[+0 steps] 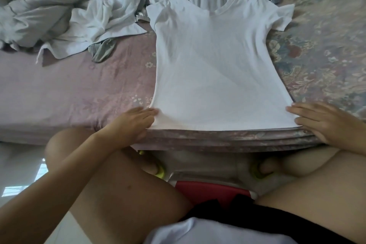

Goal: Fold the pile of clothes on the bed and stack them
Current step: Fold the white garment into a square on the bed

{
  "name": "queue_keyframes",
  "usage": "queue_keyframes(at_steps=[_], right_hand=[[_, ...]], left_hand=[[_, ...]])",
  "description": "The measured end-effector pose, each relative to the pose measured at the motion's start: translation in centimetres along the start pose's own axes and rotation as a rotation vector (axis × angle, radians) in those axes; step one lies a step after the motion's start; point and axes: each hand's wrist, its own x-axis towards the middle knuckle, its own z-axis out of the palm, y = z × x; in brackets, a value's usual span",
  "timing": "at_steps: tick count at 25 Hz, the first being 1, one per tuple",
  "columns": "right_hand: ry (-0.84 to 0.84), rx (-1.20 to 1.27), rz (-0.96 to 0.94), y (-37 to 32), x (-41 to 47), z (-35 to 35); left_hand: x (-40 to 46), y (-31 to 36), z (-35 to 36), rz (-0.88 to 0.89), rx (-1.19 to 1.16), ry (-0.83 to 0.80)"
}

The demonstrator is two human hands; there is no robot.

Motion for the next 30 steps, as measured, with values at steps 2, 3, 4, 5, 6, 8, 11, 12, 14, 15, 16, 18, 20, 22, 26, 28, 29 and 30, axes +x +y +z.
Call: queue_keyframes(at_steps=[2,3,4,5,6,8,11,12,14,15,16,18,20,22,26,28,29,30], right_hand=[[-0.004,0.009,0.061,0.4,-0.6,-0.1],[-0.001,0.005,0.085,0.3,-0.6,-0.1],[0.004,0.001,0.091,0.0,-0.7,0.0],[0.01,0.005,0.092,-0.3,-0.5,-0.1],[0.019,0.014,0.099,-0.6,0.0,-0.5],[0.049,0.044,0.128,-1.4,2.0,-2.2],[0.136,0.026,0.28,-1.9,8.2,-2.2],[0.097,0.068,0.346,-2.1,11.1,-1.5],[-0.111,0.147,0.477,-2.6,16.1,-0.2],[-0.224,0.171,0.534,-2.7,17.2,0.6],[-0.305,0.177,0.583,-2.6,17.5,1.6],[-0.367,0.14,0.629,-2.5,16.2,2.8],[-0.403,0.117,0.635,-2.3,15.5,2.9],[-0.395,0.132,0.651,-1.6,16.4,2.7],[-0.428,0.187,0.78,0.1,17.9,2.9],[-0.326,0.194,0.775,0.8,17.9,3.2],[-0.199,0.218,0.796,1.4,17.9,3.2],[-0.039,0.245,0.84,3.2,18.0,3.2]], left_hand=[[0.0,0.1,-0.2,-0.077,-0.026,-0.021],[0.2,0.4,-0.2,-0.111,-0.047,-0.067],[0.2,0.6,0.4,-0.132,-0.072,-0.107],[0.2,0.9,0.4,-0.135,-0.055,-0.152],[0.2,1.0,0.4,-0.129,-0.041,-0.151],[0.8,0.9,-0.2,-0.197,-0.11,-0.061],[6.6,0.8,-1.5,-0.328,-0.125,0.178],[9.2,0.8,-1.2,-0.363,-0.12,0.206],[14.0,1.0,-0.3,-0.473,-0.12,0.055],[14.8,1.1,0.9,-0.523,-0.095,-0.047],[14.9,1.0,2.3,-0.561,-0.07,-0.134],[13.4,1.0,4.3,-0.592,-0.044,-0.234],[12.3,0.7,4.9,-0.597,-0.056,-0.244],[13.9,0.3,4.5,-0.593,-0.037,-0.208],[22.8,-0.6,3.6,-0.585,-0.009,-0.012],[27.9,-2.1,3.6,-0.615,-0.005,-0.053],[30.2,-2.7,3.6,-0.622,-0.012,-0.061],[32.4,-3.5,3.9,-0.623,-0.04,-0.052]])
